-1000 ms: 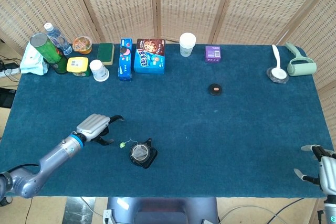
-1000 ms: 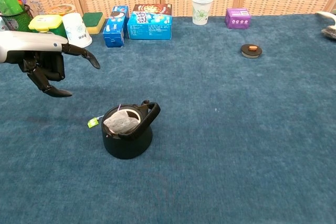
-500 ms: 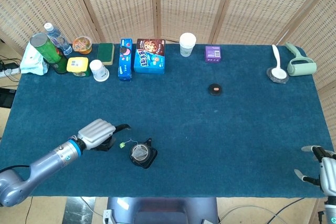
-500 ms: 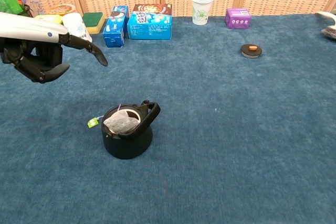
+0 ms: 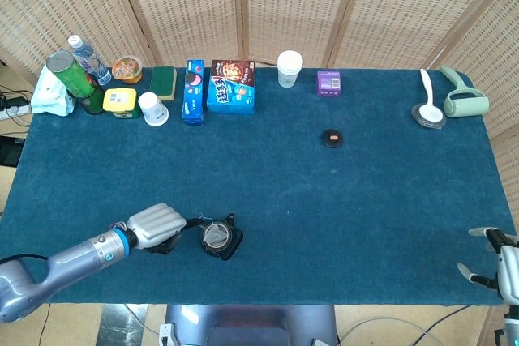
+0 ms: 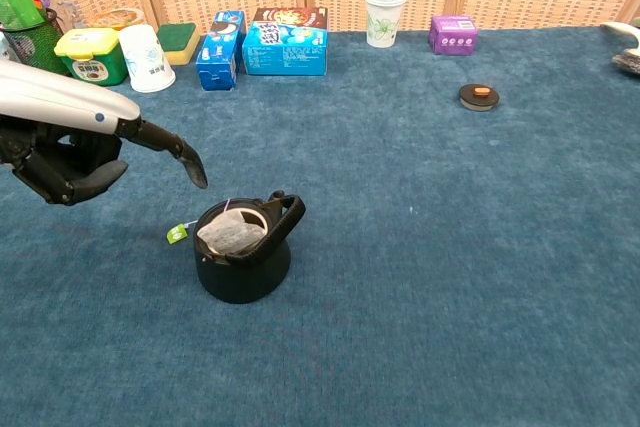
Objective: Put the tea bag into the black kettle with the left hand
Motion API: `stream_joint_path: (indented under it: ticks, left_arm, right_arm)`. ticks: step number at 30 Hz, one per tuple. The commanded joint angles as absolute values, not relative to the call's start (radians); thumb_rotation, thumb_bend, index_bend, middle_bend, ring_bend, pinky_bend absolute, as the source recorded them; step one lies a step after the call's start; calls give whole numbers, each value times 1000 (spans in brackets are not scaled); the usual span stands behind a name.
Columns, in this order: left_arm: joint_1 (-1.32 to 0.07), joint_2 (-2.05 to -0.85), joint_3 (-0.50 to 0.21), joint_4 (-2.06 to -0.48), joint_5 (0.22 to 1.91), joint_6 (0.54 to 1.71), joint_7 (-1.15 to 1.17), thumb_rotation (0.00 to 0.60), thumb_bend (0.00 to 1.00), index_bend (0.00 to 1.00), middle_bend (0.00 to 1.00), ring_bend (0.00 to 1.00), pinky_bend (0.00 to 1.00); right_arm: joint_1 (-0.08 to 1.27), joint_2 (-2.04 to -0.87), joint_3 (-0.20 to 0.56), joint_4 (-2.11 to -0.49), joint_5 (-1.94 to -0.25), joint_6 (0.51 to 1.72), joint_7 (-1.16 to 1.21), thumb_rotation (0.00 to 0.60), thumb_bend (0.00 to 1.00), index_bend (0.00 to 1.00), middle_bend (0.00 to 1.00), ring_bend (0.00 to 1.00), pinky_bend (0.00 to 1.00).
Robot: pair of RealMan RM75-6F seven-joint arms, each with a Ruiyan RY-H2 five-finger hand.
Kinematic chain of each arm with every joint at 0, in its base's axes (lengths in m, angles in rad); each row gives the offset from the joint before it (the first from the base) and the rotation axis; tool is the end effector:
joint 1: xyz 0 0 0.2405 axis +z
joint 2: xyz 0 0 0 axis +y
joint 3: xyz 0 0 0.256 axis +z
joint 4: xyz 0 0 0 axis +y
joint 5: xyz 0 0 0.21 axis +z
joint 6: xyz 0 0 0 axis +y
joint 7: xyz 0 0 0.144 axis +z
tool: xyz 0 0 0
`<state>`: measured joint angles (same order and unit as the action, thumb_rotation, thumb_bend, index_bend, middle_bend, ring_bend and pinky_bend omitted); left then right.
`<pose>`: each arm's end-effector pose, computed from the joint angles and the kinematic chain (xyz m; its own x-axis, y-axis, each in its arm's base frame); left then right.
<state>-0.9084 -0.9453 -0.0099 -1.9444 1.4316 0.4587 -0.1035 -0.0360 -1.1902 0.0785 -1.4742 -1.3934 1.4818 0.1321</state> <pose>-0.1324 0.2775 0.0647 0.6185 0.6144 0.4898 0.7649 -0.6136 -0.1962 -0.3636 -0.1450 0.1602 0.3255 0.0032 0.9455 -0.9234 0.2164 0.3172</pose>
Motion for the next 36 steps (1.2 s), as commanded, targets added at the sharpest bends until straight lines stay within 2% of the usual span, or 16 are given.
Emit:
stream_joint_path:
  ticks: [1, 15, 36]
  left_arm:
    - [-928, -949, -9, -1943, 1407, 432, -89, 600, 934, 140, 1000, 1000, 1000]
    - [-986, -995, 16, -1918, 1296, 351, -27, 600, 926, 140, 1000, 1000, 1000]
    - [-1090, -1108, 40, -1855, 1142, 335, 46, 600, 921, 140, 1000, 1000, 1000]
  right_arm:
    - [-38, -1191, 77, -1472, -1393, 1482, 134, 600, 166, 353, 351, 471, 261]
    - [-45, -1201, 76, -1445, -1387, 1476, 159, 600, 167, 353, 355, 472, 264]
    - [-61, -1207, 80, -1405, -1369, 1471, 200, 600, 166, 353, 355, 472, 266]
